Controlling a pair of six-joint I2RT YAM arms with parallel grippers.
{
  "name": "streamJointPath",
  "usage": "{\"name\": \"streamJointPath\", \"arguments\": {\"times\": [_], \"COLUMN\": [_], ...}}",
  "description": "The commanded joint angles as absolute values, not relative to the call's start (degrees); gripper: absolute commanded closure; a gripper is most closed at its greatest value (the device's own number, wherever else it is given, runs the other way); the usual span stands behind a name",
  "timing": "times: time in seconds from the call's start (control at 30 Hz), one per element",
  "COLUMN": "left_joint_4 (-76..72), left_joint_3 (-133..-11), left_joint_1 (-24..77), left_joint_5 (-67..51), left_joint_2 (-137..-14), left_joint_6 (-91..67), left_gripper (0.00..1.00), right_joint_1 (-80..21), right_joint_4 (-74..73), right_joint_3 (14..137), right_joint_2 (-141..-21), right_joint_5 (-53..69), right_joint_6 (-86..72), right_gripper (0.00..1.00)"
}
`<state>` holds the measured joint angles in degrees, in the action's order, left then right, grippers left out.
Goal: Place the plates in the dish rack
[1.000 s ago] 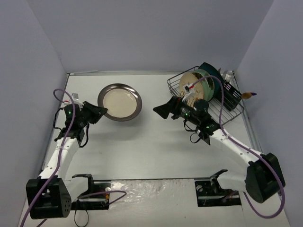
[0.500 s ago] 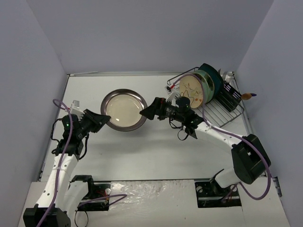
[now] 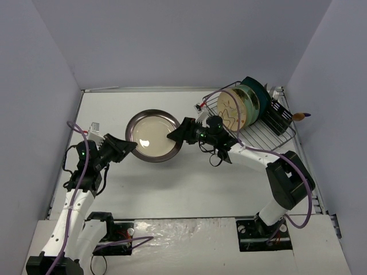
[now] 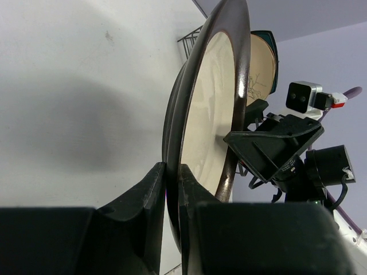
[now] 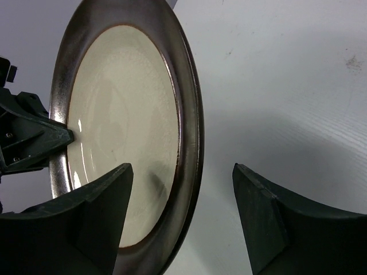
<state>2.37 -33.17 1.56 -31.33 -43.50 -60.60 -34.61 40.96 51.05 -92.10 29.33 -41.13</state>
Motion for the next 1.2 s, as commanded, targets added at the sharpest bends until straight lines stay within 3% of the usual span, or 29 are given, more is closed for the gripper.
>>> {"name": "streamJointPath", "arguments": {"times": [0.0, 0.13, 0.3, 0.4, 0.47, 0.57, 0.8, 1.0, 1.17], "left_joint_4": [-9.24, -9.56, -7.96, -4.48, -1.36, 4.24, 15.85, 26.7, 35.5], "left_joint_3": [-38.03, -37.39, -36.83, -36.84, -36.94, -38.29, -42.95, -50.59, -56.43], "left_joint_1": [2.04, 2.36, 2.55, 2.64, 2.64, 2.64, 2.46, 2.46, 2.5], "left_joint_5": [-34.74, -35.06, -34.69, -33.38, -32.23, -29.84, -24.64, -16.9, -7.24], "left_joint_2": [-41.34, -41.82, -41.84, -41.99, -42.38, -43.02, -44.73, -45.37, -47.15], "left_joint_6": [-63.18, -62.94, -61.09, -57.15, -54.61, -50.86, -42.72, -31.74, -22.99], "left_gripper": [1.0, 1.0, 1.0, 0.99, 0.93, 0.74, 0.42, 0.08, 0.03], "right_joint_1": [-34.98, -34.98, -34.73, -34.21, -33.81, -33.25, -31.82, -29.88, -27.2], "right_joint_4": [48.17, 48.66, 49.58, 48.1, 45.55, 36.95, 23.01, 13.62, 12.54], "right_joint_3": [53.8, 53.79, 52.4, 52.09, 52.44, 54.12, 58.62, 65.4, 70.68], "right_joint_2": [-91.02, -90.46, -88.62, -86.55, -84.77, -81.17, -72.38, -67.85, -67.25], "right_joint_5": [31.21, 31.37, 31.2, 30.55, 29.78, 25.02, 14.74, 2.76, -3.7], "right_joint_6": [-41.88, -41.57, -41.41, -39.36, -36.74, -30.53, -14.95, 2.01, 12.34], "right_gripper": [0.5, 0.76, 1.0, 1.0, 1.0, 1.0, 1.0, 1.0, 1.0]}}
